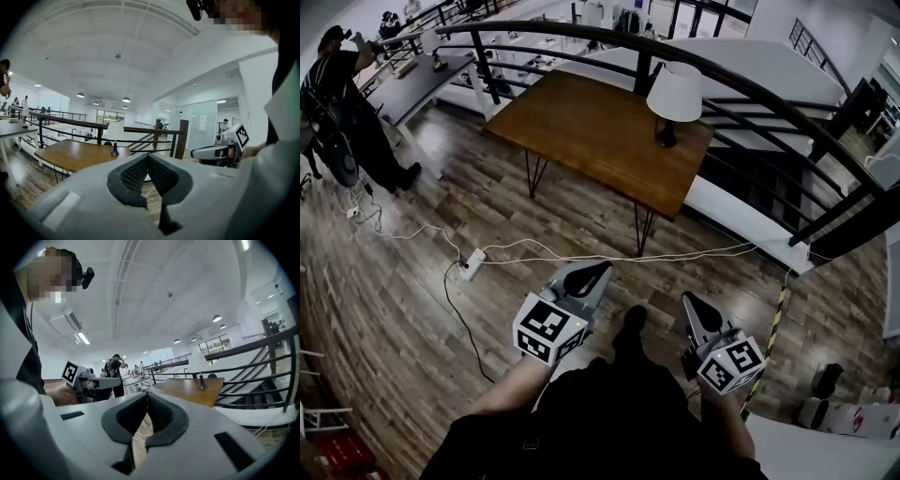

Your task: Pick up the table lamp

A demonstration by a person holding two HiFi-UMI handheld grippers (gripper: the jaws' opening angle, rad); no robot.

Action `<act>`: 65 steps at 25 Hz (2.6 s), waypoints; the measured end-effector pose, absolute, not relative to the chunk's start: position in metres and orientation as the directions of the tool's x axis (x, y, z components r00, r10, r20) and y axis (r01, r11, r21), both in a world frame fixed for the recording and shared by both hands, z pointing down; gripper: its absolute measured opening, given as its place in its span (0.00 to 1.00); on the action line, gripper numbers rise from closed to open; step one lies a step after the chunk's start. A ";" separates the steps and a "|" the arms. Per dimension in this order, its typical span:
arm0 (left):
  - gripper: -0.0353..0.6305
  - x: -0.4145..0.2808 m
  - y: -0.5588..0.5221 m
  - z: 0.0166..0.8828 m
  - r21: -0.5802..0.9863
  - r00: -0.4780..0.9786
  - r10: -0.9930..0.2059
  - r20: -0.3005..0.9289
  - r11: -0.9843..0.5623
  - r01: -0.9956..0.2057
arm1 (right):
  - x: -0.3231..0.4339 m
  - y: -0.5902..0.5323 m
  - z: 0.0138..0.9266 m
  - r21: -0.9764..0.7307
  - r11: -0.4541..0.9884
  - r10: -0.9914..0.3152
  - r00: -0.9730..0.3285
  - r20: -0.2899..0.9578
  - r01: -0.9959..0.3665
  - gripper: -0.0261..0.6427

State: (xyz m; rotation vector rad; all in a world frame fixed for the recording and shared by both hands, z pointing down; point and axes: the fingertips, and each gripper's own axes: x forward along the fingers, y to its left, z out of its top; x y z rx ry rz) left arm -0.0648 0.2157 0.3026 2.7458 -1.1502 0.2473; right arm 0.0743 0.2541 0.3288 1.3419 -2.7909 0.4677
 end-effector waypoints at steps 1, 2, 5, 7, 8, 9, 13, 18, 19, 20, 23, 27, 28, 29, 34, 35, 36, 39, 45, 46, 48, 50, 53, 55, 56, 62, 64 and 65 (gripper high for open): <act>0.06 -0.063 0.204 0.305 0.080 0.688 -0.693 0.215 -0.690 -0.720 | 0.076 0.240 0.330 -0.266 0.590 -0.760 -0.636 0.136 -0.762 0.06; 0.06 -0.062 0.191 0.306 0.080 0.683 -0.697 0.218 -0.685 -0.724 | 0.078 0.227 0.332 -0.270 0.594 -0.757 -0.640 0.134 -0.758 0.06; 0.06 -0.054 0.147 0.304 0.080 0.670 -0.709 0.219 -0.672 -0.736 | 0.086 0.182 0.331 -0.267 0.610 -0.745 -0.655 0.127 -0.746 0.06; 0.06 -0.045 0.117 0.300 0.075 0.664 -0.715 0.217 -0.666 -0.742 | 0.094 0.152 0.329 -0.261 0.620 -0.737 -0.663 0.129 -0.740 0.06; 0.06 -0.039 0.102 0.299 0.073 0.662 -0.717 0.219 -0.664 -0.744 | 0.099 0.137 0.328 -0.260 0.622 -0.735 -0.665 0.131 -0.738 0.06; 0.06 -0.034 0.087 0.299 0.073 0.660 -0.717 0.223 -0.663 -0.745 | 0.105 0.122 0.328 -0.262 0.622 -0.733 -0.666 0.134 -0.737 0.06; 0.06 -0.007 0.037 0.299 0.084 0.661 -0.711 0.239 -0.663 -0.743 | 0.129 0.072 0.327 -0.273 0.627 -0.728 -0.673 0.129 -0.730 0.06; 0.06 0.017 -0.001 0.300 0.082 0.665 -0.703 0.251 -0.669 -0.738 | 0.148 0.032 0.339 -0.278 0.629 -0.718 -0.679 0.151 -0.726 0.06; 0.06 0.018 -0.007 0.301 0.085 0.665 -0.703 0.254 -0.668 -0.739 | 0.148 0.025 0.341 -0.278 0.627 -0.718 -0.679 0.156 -0.727 0.06; 0.06 0.018 -0.013 0.303 0.090 0.665 -0.701 0.259 -0.667 -0.739 | 0.148 0.018 0.343 -0.280 0.626 -0.717 -0.679 0.159 -0.727 0.06; 0.06 0.017 -0.028 0.308 0.103 0.667 -0.693 0.274 -0.668 -0.737 | 0.145 0.003 0.344 -0.281 0.624 -0.716 -0.677 0.167 -0.729 0.06; 0.06 0.008 -0.053 0.307 0.101 0.677 -0.686 0.267 -0.679 -0.727 | 0.131 -0.026 0.343 -0.267 0.628 -0.716 -0.677 0.169 -0.731 0.06; 0.06 0.004 -0.060 0.306 0.098 0.679 -0.686 0.263 -0.681 -0.726 | 0.125 -0.034 0.341 -0.263 0.628 -0.718 -0.676 0.169 -0.732 0.06; 0.06 0.000 -0.067 0.306 0.098 0.680 -0.686 0.259 -0.682 -0.725 | 0.119 -0.040 0.339 -0.260 0.628 -0.719 -0.675 0.167 -0.733 0.06; 0.06 -0.010 -0.098 0.300 0.091 0.696 -0.678 0.235 -0.698 -0.711 | 0.104 -0.069 0.334 -0.258 0.613 -0.732 -0.660 0.170 -0.746 0.06; 0.06 -0.012 -0.103 0.298 0.082 0.702 -0.675 0.230 -0.705 -0.705 | 0.101 -0.075 0.333 -0.253 0.612 -0.734 -0.657 0.172 -0.749 0.06; 0.06 -0.015 -0.108 0.297 0.074 0.706 -0.671 0.227 -0.711 -0.699 | 0.096 -0.081 0.332 -0.246 0.612 -0.735 -0.655 0.174 -0.752 0.06; 0.06 -0.030 -0.125 0.300 0.064 0.715 -0.661 0.227 -0.722 -0.689 | 0.079 -0.099 0.332 -0.239 0.601 -0.746 -0.643 0.174 -0.762 0.06; 0.06 -0.055 -0.159 0.307 0.070 0.721 -0.657 0.222 -0.727 -0.684 | 0.054 -0.130 0.339 -0.227 0.592 -0.746 -0.632 0.210 -0.773 0.06; 0.06 -0.057 -0.165 0.309 0.070 0.720 -0.657 0.224 -0.726 -0.684 | 0.054 -0.135 0.340 -0.227 0.590 -0.746 -0.631 0.214 -0.775 0.06; 0.06 -0.056 -0.177 0.312 0.074 0.721 -0.654 0.230 -0.726 -0.683 | 0.057 -0.147 0.341 -0.225 0.584 -0.750 -0.625 0.217 -0.780 0.06; 0.06 -0.052 -0.187 0.313 0.078 0.726 -0.649 0.229 -0.731 -0.678 | 0.062 -0.159 0.346 -0.225 0.578 -0.754 -0.618 0.221 -0.785 0.06; 0.06 -0.046 -0.204 0.322 0.076 0.732 -0.642 0.229 -0.738 -0.670 | 0.069 -0.182 0.359 -0.212 0.582 -0.750 -0.618 0.233 -0.785 0.06; 0.06 -0.042 -0.218 0.328 0.068 0.732 -0.639 0.235 -0.741 -0.668 | 0.071 -0.199 0.369 -0.197 0.593 -0.741 -0.625 0.245 -0.780 0.06; 0.06 -0.040 -0.224 0.330 0.065 0.731 -0.639 0.239 -0.740 -0.669 | 0.072 -0.207 0.374 -0.195 0.597 -0.737 -0.628 0.249 -0.778 0.06; 0.06 -0.028 -0.265 0.353 0.065 0.718 -0.643 0.266 -0.731 -0.679 | 0.075 -0.253 0.396 -0.203 0.604 -0.721 -0.637 0.271 -0.771 0.06; 0.06 -0.024 -0.274 0.363 0.070 0.713 -0.640 0.286 -0.729 -0.681 | 0.074 -0.263 0.404 -0.216 0.606 -0.709 -0.643 0.290 -0.766 0.06; 0.06 -0.021 -0.278 0.368 0.073 0.713 -0.638 0.292 -0.728 -0.681 | 0.074 -0.266 0.407 -0.219 0.609 -0.703 -0.646 0.297 -0.763 0.06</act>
